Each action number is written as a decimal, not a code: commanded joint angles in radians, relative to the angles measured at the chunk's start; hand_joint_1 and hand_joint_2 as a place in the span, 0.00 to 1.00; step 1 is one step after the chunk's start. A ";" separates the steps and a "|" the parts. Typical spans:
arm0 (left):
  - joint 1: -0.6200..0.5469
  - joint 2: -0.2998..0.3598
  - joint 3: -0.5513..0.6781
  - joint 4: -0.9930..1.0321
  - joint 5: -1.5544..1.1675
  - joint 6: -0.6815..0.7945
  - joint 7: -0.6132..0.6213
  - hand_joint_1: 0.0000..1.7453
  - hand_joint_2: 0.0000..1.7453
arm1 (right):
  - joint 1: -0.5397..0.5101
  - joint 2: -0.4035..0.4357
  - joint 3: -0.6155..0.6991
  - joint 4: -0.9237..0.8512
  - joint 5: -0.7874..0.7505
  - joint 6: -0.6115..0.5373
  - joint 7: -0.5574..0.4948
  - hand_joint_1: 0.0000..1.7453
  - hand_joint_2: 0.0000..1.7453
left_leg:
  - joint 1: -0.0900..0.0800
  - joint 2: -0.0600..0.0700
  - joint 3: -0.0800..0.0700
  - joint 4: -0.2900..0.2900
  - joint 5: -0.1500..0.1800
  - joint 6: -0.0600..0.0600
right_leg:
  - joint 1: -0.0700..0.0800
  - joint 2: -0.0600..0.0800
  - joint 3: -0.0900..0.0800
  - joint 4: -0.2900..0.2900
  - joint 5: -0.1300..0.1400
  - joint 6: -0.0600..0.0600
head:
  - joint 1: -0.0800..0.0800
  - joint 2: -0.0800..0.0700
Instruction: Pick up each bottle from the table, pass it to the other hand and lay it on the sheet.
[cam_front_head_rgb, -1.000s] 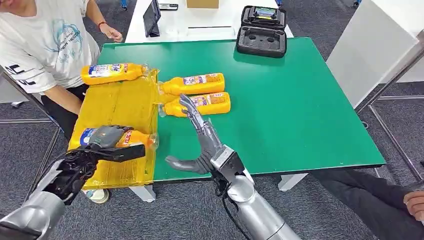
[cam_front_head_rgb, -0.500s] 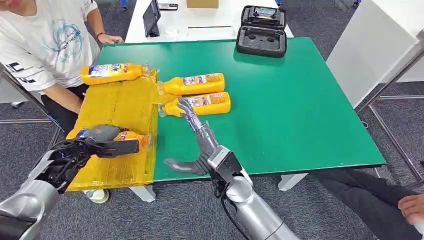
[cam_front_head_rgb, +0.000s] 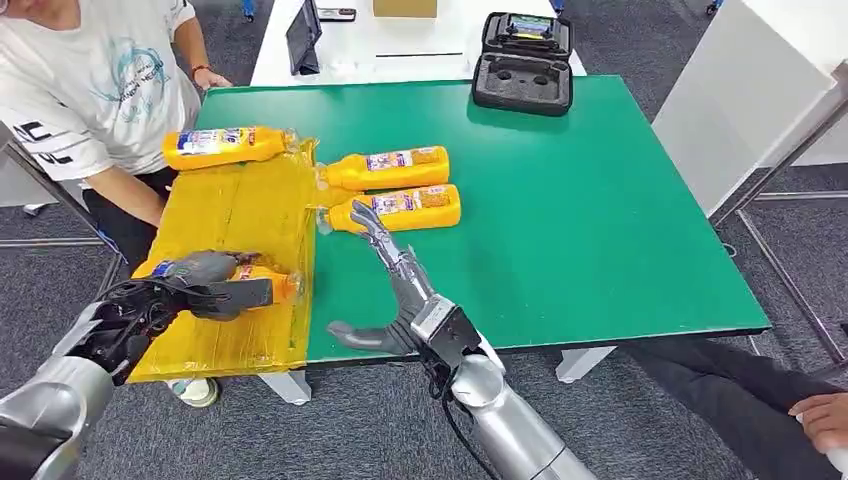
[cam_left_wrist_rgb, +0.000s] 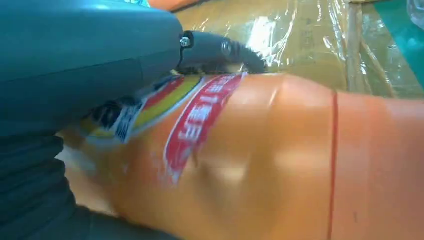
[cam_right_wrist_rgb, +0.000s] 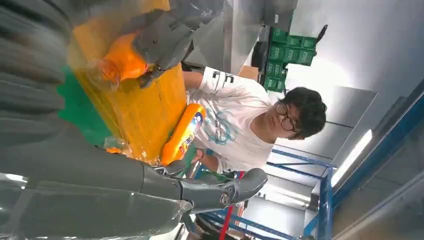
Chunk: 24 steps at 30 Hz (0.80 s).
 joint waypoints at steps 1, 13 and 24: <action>-0.011 -0.028 -0.017 0.086 0.008 -0.011 -0.008 0.00 0.00 | -0.034 0.000 -0.029 0.081 -0.002 -0.016 0.018 0.00 1.00 | -0.001 0.000 0.004 -0.001 -0.001 0.000 | 0.000 -0.001 0.004 -0.001 -0.001 0.000 | 0.000 0.000; -0.005 -0.022 -0.016 0.086 0.013 -0.016 -0.017 0.00 0.00 | -0.025 -0.003 -0.028 0.082 0.000 -0.016 0.018 0.00 1.00 | -0.001 0.001 0.006 -0.002 -0.001 0.000 | -0.001 -0.001 0.005 -0.001 -0.001 0.000 | 0.000 0.000; 0.010 -0.021 0.048 -0.016 0.185 -0.104 -0.189 0.00 0.00 | 0.007 -0.012 -0.057 0.105 0.007 -0.036 0.031 0.00 1.00 | -0.001 -0.001 0.008 -0.002 -0.002 0.000 | 0.000 -0.002 0.008 -0.002 -0.002 0.000 | 0.000 0.000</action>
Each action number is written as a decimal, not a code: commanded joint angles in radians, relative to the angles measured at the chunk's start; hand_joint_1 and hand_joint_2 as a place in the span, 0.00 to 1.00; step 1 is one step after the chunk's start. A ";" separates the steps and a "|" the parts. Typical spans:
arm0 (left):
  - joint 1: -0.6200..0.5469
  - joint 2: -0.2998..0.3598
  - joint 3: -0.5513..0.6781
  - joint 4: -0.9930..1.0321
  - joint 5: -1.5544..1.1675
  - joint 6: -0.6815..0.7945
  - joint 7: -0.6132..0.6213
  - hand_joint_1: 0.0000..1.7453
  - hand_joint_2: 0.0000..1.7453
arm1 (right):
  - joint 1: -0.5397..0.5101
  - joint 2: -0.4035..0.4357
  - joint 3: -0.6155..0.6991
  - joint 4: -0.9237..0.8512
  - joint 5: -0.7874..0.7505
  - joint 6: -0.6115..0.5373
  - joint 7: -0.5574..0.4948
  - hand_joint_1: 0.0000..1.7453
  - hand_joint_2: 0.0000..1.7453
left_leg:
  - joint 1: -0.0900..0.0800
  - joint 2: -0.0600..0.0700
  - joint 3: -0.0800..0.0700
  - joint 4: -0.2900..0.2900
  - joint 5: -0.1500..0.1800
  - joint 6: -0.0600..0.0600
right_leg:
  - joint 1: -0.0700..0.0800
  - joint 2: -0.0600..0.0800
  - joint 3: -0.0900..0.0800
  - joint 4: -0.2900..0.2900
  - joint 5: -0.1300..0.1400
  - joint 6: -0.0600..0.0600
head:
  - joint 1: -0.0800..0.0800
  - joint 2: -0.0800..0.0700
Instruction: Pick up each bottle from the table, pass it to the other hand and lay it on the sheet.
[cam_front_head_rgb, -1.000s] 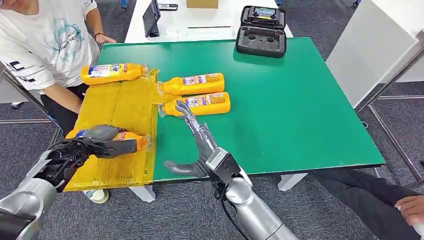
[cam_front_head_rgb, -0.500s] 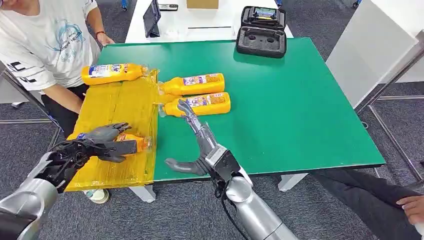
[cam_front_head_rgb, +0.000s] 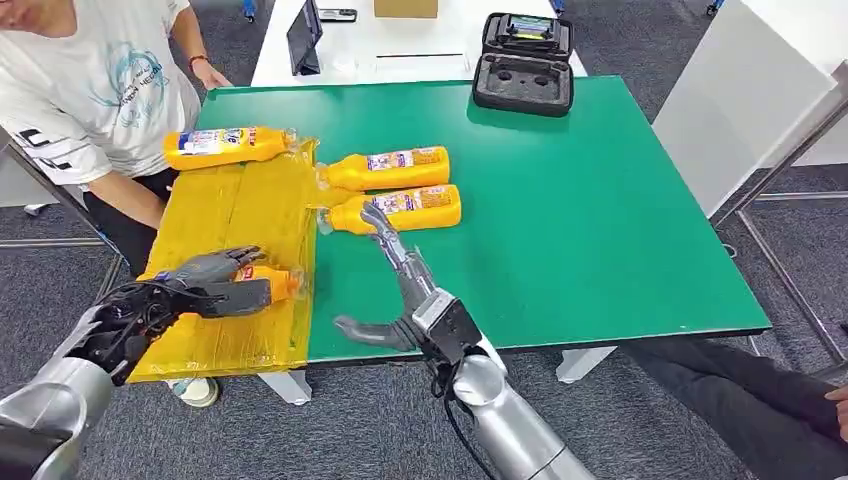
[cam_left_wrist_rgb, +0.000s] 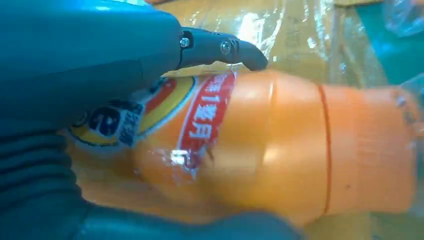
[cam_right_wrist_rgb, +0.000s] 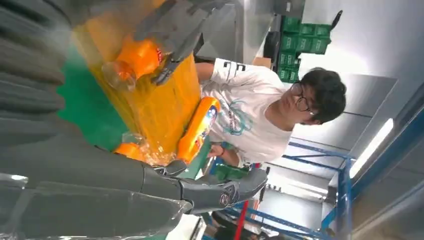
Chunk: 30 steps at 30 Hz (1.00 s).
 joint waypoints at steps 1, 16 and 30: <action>0.010 -0.015 0.035 -0.045 0.116 -0.095 -0.104 0.00 0.00 | -0.003 -0.016 -0.034 0.072 0.005 -0.014 0.013 0.00 1.00 | -0.001 -0.001 0.004 -0.002 -0.001 0.000 | 0.000 -0.002 0.005 -0.002 -0.001 0.001 | 0.000 0.000; 0.019 -0.026 0.037 -0.056 0.178 -0.043 -0.128 0.00 0.00 | 0.003 -0.015 -0.044 0.076 0.017 -0.030 0.031 0.00 1.00 | 0.000 0.000 0.006 -0.001 -0.002 0.000 | 0.000 -0.002 0.006 -0.001 -0.002 0.000 | 0.000 0.000; 0.215 -0.335 0.631 -0.720 0.232 0.766 -0.305 0.00 0.00 | -0.036 -0.008 0.084 0.127 -0.045 -0.027 0.004 0.00 1.00 | 0.000 0.000 0.001 0.001 -0.002 0.000 | 0.000 -0.001 0.002 0.000 -0.002 0.001 | 0.000 0.000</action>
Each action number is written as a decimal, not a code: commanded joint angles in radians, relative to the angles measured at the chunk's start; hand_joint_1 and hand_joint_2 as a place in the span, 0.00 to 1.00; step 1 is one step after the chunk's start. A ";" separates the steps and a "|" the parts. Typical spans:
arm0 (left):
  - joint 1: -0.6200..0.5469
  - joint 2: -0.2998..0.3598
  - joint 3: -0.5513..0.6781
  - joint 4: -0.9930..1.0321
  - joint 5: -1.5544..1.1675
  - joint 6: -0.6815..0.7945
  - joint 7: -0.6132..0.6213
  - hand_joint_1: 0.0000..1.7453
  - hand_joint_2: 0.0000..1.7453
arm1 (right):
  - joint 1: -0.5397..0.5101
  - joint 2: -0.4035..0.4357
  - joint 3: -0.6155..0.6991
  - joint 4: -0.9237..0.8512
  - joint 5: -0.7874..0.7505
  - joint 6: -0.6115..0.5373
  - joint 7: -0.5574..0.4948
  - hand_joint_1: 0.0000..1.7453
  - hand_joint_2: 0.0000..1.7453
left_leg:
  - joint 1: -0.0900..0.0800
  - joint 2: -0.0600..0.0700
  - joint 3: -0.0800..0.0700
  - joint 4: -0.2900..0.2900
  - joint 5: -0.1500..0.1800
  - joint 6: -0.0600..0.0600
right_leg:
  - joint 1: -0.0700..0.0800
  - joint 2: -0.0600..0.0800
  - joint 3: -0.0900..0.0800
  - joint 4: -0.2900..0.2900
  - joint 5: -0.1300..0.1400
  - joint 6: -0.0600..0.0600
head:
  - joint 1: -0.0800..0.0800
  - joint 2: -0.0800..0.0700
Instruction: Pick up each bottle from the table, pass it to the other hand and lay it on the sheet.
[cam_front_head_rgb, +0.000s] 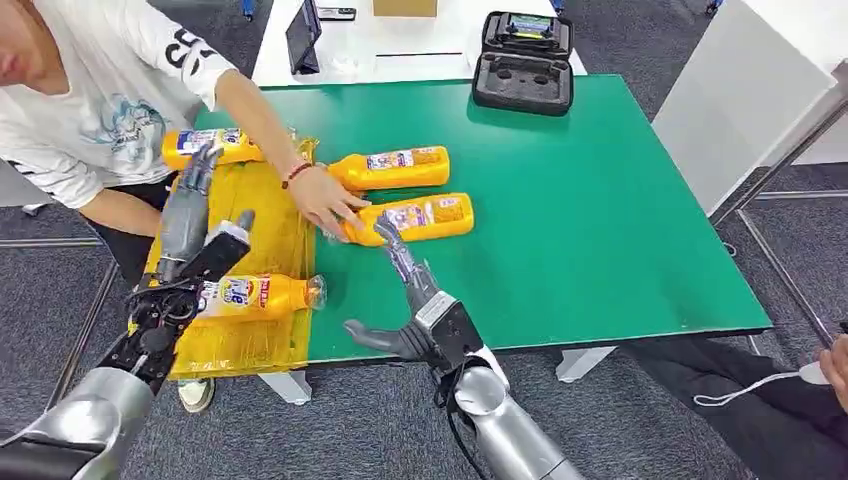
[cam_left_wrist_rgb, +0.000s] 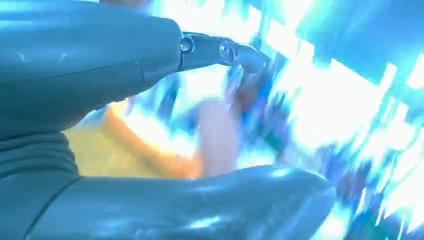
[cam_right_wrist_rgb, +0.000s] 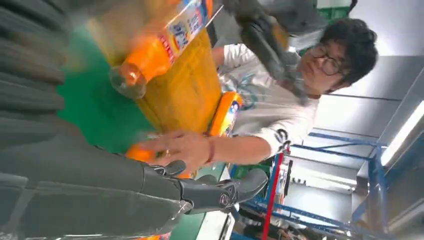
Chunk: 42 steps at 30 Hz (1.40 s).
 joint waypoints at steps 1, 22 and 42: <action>0.117 -0.192 0.399 -0.522 -0.180 0.018 -0.008 0.00 0.00 | -0.073 -0.018 0.103 0.104 -0.047 -0.002 -0.019 0.00 1.00 | 0.000 0.000 0.004 0.001 -0.003 0.001 | 0.000 -0.002 0.005 0.000 -0.003 0.001 | 0.000 0.000; 0.268 -0.222 0.175 -0.517 0.541 0.018 -0.008 0.00 1.00 | -0.133 -0.113 0.102 0.121 0.123 -0.140 0.062 0.00 1.00 | -0.001 0.000 0.003 -0.001 -0.001 0.000 | 0.000 -0.002 0.003 -0.001 -0.001 0.000 | 0.000 0.000; 0.442 -0.164 0.095 -0.548 0.666 0.018 -0.008 0.00 1.00 | -0.208 -0.295 0.039 0.081 0.473 -0.033 0.352 0.00 1.00 | -0.002 0.003 0.005 -0.001 -0.002 0.001 | -0.001 0.001 0.004 -0.001 -0.001 0.001 | 0.000 0.000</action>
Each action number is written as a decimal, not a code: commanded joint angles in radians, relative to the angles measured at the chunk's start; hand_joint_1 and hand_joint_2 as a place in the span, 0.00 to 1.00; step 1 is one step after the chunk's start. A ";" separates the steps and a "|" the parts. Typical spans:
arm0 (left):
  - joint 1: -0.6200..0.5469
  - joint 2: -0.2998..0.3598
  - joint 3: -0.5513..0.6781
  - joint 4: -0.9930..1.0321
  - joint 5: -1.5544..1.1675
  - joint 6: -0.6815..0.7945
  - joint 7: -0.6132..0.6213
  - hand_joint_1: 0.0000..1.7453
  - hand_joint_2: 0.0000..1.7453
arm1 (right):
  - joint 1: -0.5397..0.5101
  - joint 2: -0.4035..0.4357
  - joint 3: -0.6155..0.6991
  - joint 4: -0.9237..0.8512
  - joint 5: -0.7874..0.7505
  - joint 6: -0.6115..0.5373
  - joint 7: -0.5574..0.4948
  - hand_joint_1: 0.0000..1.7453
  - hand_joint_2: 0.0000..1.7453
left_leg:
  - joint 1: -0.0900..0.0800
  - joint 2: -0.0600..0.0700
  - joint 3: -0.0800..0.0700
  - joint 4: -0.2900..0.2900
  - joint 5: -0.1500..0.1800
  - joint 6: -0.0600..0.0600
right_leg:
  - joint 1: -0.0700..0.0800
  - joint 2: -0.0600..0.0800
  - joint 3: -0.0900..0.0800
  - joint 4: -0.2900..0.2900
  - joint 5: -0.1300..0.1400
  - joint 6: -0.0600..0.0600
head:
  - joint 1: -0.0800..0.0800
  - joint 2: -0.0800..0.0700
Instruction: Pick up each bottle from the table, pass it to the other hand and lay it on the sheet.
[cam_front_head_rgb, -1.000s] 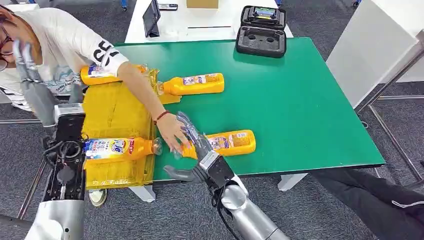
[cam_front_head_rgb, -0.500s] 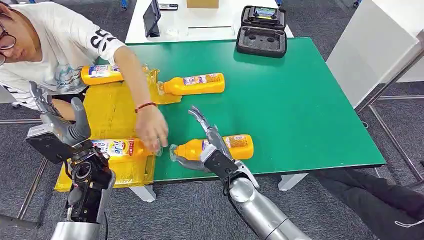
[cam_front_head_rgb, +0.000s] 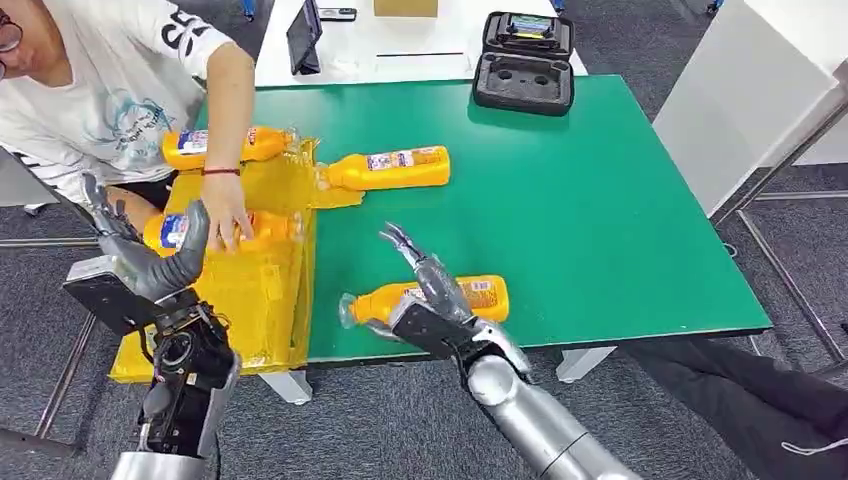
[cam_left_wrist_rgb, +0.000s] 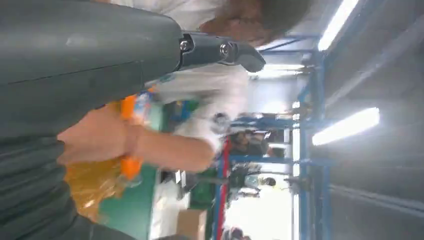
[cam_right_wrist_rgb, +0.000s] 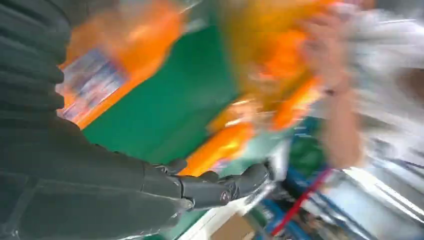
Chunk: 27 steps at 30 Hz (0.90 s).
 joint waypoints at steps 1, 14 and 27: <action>0.116 0.048 -0.032 0.007 -0.022 0.000 0.003 0.00 1.00 | -0.118 -0.159 -0.021 0.023 0.165 0.132 0.143 0.00 1.00 | -0.002 0.002 0.007 -0.001 -0.003 0.001 | -0.001 0.000 0.006 -0.001 -0.002 0.001 | 0.000 0.000; 0.138 0.043 0.006 0.027 -0.036 0.000 0.003 0.00 1.00 | -0.186 -0.210 0.060 0.139 0.298 0.303 0.244 0.00 1.00 | -0.001 0.001 0.003 -0.001 -0.001 0.000 | -0.001 0.000 0.002 -0.001 -0.001 0.001 | 0.000 0.000; 0.141 0.048 -0.027 0.065 -0.017 0.000 0.003 0.00 1.00 | -0.264 -0.181 0.111 0.283 0.305 0.354 0.226 0.00 1.00 | -0.002 0.003 0.006 -0.001 -0.002 0.000 | -0.001 0.002 0.005 -0.001 -0.001 0.000 | -0.001 0.000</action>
